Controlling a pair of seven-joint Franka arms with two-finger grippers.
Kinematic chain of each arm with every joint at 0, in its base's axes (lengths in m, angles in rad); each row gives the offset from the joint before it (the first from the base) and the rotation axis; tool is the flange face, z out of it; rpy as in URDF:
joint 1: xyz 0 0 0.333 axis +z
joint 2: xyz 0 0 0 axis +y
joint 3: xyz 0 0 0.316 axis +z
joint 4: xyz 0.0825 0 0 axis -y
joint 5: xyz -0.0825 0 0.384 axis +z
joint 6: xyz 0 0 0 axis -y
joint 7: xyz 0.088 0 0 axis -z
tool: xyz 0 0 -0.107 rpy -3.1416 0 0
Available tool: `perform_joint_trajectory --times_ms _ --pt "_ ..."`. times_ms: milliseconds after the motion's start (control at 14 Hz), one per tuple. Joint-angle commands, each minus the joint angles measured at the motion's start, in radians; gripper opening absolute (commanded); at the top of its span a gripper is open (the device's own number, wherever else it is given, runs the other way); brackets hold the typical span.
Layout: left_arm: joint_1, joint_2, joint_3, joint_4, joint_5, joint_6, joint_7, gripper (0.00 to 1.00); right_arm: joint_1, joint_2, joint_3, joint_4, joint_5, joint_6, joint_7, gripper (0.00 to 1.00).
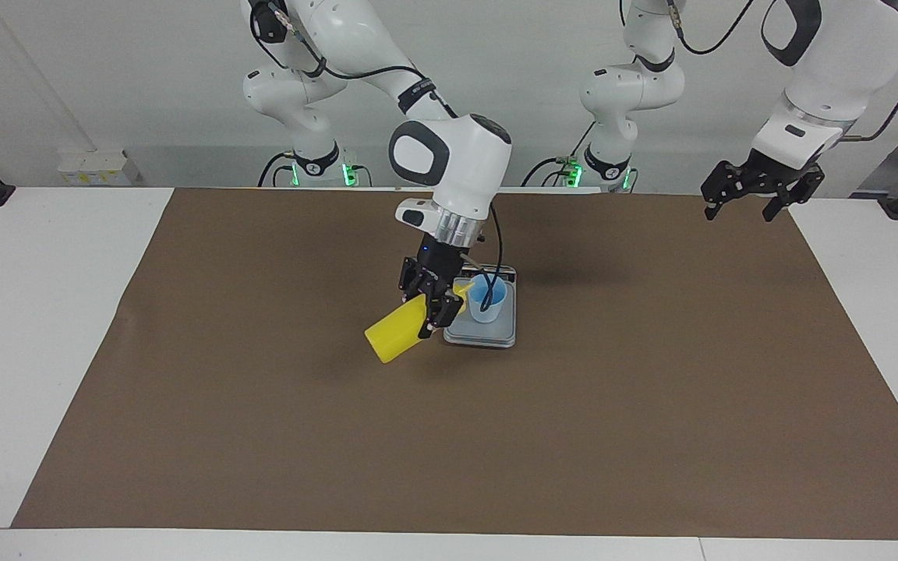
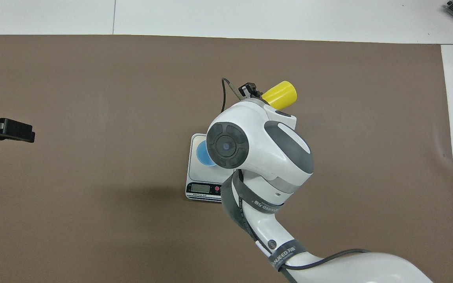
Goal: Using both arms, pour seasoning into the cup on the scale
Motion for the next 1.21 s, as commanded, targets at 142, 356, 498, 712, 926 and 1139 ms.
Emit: perform_joint_trajectory --times_ms 142,356,498,712,926,1139 --pt "0.001 -0.005 0.003 0.010 -0.015 0.010 -0.010 1.00 0.053 0.051 -0.003 0.021 -0.225 -0.048 0.128 0.00" --pt "-0.004 0.025 0.001 0.035 -0.008 -0.024 -0.010 1.00 0.101 0.047 -0.001 0.019 -0.266 -0.117 0.145 0.00" --pt "-0.010 0.009 -0.002 0.003 -0.015 -0.015 -0.008 1.00 0.127 0.042 -0.001 0.003 -0.311 -0.151 0.149 0.00" --pt "-0.009 0.002 0.000 0.001 -0.015 -0.016 -0.010 1.00 0.141 0.045 0.000 -0.028 -0.437 -0.171 0.174 0.00" --pt "-0.010 -0.002 0.000 -0.003 -0.015 -0.021 -0.013 1.00 0.144 0.045 0.002 -0.033 -0.458 -0.163 0.186 0.00" --pt "0.000 -0.001 0.003 -0.003 -0.014 -0.016 -0.011 1.00 0.145 0.042 0.002 -0.048 -0.461 -0.159 0.211 0.00"
